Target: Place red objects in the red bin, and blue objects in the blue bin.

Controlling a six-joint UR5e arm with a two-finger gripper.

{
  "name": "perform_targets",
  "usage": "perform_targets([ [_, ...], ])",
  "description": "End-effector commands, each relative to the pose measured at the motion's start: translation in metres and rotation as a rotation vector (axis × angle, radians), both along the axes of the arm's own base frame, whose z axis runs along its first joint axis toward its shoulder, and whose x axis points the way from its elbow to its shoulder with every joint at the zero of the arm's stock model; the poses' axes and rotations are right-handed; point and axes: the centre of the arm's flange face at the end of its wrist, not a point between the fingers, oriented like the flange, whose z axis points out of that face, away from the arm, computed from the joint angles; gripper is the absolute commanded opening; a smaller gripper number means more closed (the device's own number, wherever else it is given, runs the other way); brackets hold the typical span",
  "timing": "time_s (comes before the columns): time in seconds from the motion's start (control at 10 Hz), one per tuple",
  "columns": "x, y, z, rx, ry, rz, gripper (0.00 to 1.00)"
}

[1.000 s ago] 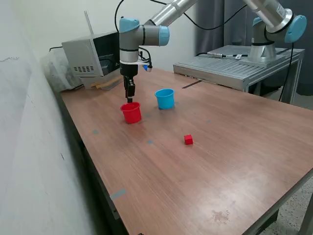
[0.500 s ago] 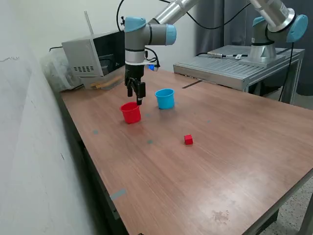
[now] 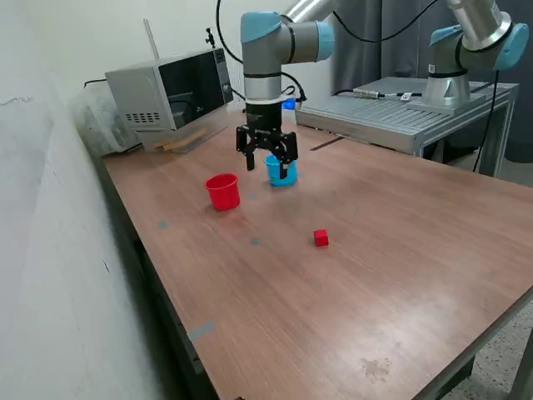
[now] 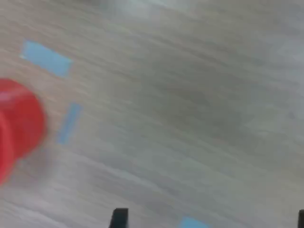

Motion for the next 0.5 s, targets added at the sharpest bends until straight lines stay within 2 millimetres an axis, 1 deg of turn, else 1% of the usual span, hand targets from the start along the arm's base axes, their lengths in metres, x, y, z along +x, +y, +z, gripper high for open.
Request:
perform_targets([
  [0.0, 0.045, -0.080, 0.015, -0.003, -0.034, 0.265, 1.00],
  [0.2, 0.057, -0.096, 0.005, 0.012, -0.063, 0.508, 1.00],
  [0.3, 0.060, -0.099, 0.003, 0.012, -0.068, 0.601, 1.00],
  [0.4, 0.060, -0.099, 0.002, 0.017, -0.070, 0.656, 1.00],
])
